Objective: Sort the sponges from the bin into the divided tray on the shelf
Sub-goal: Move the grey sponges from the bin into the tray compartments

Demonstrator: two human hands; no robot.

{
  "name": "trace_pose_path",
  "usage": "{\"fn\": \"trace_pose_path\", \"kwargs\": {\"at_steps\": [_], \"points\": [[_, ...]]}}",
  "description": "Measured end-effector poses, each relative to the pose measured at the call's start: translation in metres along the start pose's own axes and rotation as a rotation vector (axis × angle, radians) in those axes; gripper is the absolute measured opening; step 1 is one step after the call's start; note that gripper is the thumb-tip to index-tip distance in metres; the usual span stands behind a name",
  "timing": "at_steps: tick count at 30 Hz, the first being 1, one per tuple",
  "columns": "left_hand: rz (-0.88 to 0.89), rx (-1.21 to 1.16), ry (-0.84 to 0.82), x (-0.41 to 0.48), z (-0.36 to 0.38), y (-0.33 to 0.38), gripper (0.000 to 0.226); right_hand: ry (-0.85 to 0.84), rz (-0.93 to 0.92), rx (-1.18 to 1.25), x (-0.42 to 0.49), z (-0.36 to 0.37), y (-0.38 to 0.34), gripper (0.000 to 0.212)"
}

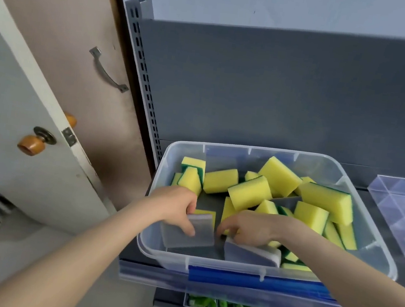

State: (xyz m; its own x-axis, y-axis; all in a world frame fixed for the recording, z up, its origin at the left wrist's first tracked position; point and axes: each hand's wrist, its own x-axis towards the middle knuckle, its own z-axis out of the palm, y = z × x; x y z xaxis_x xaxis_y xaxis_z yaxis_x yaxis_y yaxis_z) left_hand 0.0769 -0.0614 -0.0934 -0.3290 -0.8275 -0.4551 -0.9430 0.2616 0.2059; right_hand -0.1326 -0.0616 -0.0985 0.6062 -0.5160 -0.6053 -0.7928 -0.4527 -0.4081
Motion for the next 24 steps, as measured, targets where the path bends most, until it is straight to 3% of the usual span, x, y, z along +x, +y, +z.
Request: {"fn": "trace_pose_path", "kwargs": {"at_steps": [6, 12, 15, 19, 24], "points": [[-0.023, -0.023, 0.071, 0.001, -0.007, 0.001, 0.040, 0.043, 0.028, 0.043, 0.000, -0.003, 0.010, 0.022], [-0.050, -0.042, 0.208, -0.001, -0.006, 0.002, 0.033, 0.073, -0.004, -0.143, -0.004, -0.006, 0.020, 0.030], [-0.045, -0.141, 0.253, -0.004, -0.010, -0.002, 0.033, 0.269, -0.020, -0.105, -0.014, -0.026, 0.017, 0.025], [-0.038, -0.260, 0.327, -0.009, -0.020, -0.006, 0.052, 0.601, 0.044, 0.166, -0.031, -0.057, 0.014, 0.026], [-0.002, -0.390, 0.509, -0.011, -0.029, -0.001, 0.043, 0.839, 0.031, 0.498, -0.036, -0.060, 0.014, 0.032]]}}
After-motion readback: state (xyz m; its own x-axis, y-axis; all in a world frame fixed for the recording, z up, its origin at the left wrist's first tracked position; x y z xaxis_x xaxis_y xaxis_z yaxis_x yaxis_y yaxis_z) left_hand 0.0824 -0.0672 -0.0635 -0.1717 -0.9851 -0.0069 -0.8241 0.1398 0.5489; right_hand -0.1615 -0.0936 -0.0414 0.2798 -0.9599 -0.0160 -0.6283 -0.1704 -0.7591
